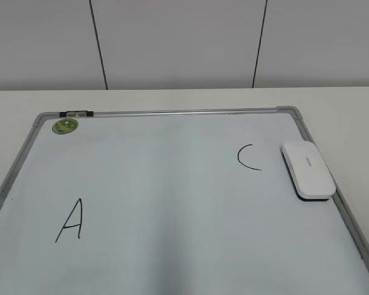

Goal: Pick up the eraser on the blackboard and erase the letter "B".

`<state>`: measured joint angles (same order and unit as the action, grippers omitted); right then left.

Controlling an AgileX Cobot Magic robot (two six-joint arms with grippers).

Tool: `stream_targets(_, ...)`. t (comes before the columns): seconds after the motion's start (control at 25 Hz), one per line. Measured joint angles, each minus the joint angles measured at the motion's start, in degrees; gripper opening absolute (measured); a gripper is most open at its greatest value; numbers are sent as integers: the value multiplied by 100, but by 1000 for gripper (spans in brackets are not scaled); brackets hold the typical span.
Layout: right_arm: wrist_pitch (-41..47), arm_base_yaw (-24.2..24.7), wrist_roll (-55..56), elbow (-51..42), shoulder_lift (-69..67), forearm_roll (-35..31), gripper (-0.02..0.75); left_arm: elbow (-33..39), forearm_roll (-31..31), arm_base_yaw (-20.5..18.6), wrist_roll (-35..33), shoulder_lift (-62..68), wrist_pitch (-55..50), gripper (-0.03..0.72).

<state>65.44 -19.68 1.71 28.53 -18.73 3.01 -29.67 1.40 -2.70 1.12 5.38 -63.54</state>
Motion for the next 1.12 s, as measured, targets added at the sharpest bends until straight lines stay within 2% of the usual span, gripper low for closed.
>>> stream_targets(0.44, 0, 55, -2, 0, 349, 0, 590, 0, 0, 46, 0, -151, 10, 563)
stream_targets(0.52, 0, 195, -12, 0, 526, 0, 590, 0, 0, 106, 0, -225, 10, 563)
stream_targets(0.84, 0, 1331, -12, 0, 1519, 0, 590, 0, 0, 157, 0, -439, 10, 563)
stream_targets(1.12, 11, 1498, -12, 0, 1964, 0, 590, 0, 0, 157, 0, -447, 10, 563)
